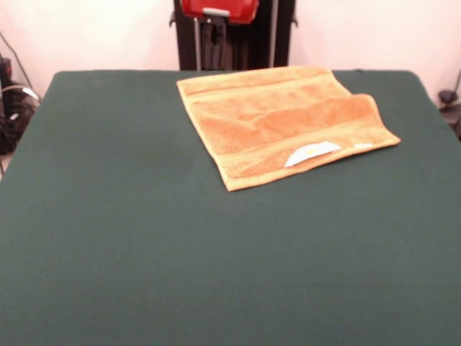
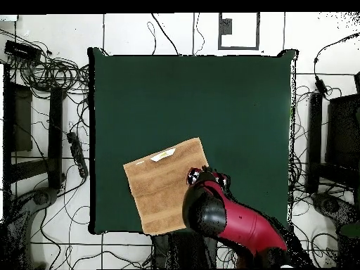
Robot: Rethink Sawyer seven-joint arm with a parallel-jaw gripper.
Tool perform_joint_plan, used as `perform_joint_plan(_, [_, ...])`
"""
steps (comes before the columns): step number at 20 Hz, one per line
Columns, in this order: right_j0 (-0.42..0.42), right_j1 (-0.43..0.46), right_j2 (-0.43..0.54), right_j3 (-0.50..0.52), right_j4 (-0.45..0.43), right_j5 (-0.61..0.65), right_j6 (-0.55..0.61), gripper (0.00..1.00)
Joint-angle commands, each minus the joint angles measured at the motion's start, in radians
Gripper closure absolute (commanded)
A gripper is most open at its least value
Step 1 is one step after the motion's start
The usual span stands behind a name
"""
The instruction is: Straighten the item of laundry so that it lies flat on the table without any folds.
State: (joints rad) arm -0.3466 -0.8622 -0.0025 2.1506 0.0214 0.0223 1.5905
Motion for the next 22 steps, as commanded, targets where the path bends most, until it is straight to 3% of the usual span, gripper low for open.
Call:
perform_joint_plan(1, [0.051, 0.115, 0.083, 0.07, 0.14, -0.114, 0.393, 1.0])
perform_joint_plan(11, [0.109, 0.221, 0.088, 0.039, 0.191, -0.239, 0.475, 1.0])
perform_joint_plan(22, [0.196, 0.269, 0.103, 0.025, 0.268, -0.29, 0.615, 1.0])
